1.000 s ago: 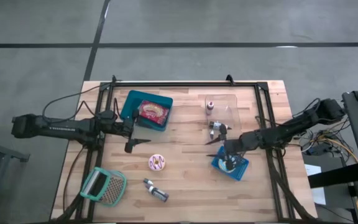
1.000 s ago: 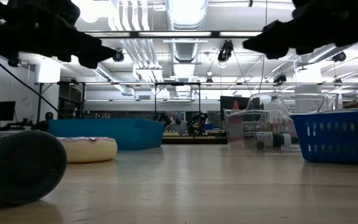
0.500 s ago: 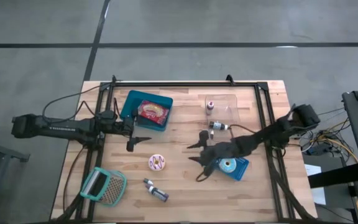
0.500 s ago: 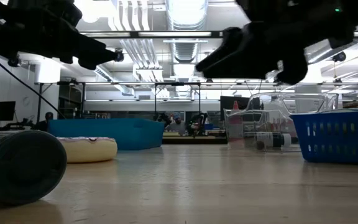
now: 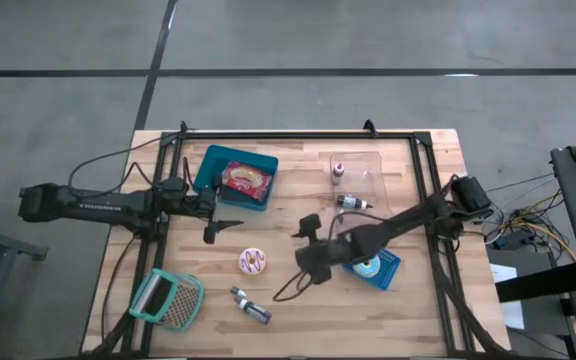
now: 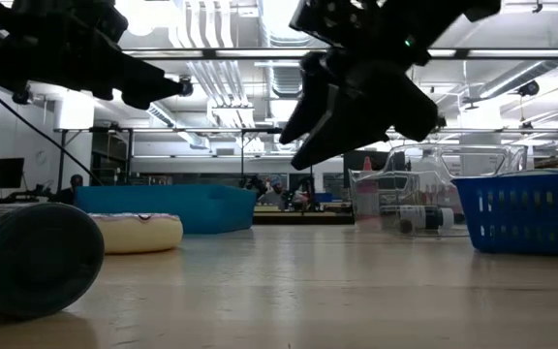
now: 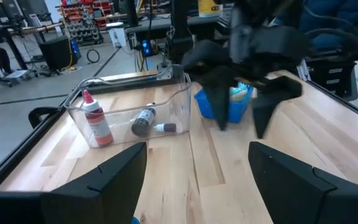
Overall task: Pick & Place Food Item
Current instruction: Put the purple doughnut into the blue bin
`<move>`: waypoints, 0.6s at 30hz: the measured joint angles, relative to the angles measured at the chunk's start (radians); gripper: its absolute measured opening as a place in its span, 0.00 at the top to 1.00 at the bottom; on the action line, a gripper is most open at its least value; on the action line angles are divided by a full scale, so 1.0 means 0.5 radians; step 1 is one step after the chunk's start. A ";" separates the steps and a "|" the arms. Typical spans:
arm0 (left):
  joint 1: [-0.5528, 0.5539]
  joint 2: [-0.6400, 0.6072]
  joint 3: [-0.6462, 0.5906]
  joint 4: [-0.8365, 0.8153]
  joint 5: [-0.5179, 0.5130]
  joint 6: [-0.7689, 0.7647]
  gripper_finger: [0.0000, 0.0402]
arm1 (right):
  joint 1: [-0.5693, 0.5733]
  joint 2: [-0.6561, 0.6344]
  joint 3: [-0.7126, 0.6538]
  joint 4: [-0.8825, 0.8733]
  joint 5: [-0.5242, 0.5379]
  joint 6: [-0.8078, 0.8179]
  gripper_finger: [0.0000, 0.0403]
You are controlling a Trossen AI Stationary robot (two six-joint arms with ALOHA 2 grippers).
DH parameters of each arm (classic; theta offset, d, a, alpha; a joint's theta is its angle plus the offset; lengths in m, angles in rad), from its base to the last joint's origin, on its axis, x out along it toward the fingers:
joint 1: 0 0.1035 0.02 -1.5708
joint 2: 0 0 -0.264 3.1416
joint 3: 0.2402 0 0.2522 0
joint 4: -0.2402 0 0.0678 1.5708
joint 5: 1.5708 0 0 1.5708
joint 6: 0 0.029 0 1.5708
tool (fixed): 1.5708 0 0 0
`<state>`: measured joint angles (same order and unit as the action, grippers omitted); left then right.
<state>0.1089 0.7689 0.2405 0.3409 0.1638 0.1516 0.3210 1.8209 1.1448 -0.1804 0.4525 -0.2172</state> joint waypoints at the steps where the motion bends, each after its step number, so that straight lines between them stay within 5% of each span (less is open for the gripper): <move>1: 0.000 -0.001 0.000 0.004 -0.001 0.000 0.29 | 0.004 0.025 0.031 -0.001 -0.039 -0.036 0.18; 18: 0.000 -0.012 0.000 0.004 -0.067 0.007 0.29 | 0.003 0.620 0.536 0.102 -0.159 -0.416 0.18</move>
<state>0.1089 0.7630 0.2407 0.3430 0.1303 0.1552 0.3225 2.1311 1.4128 -0.1293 0.3733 -0.4254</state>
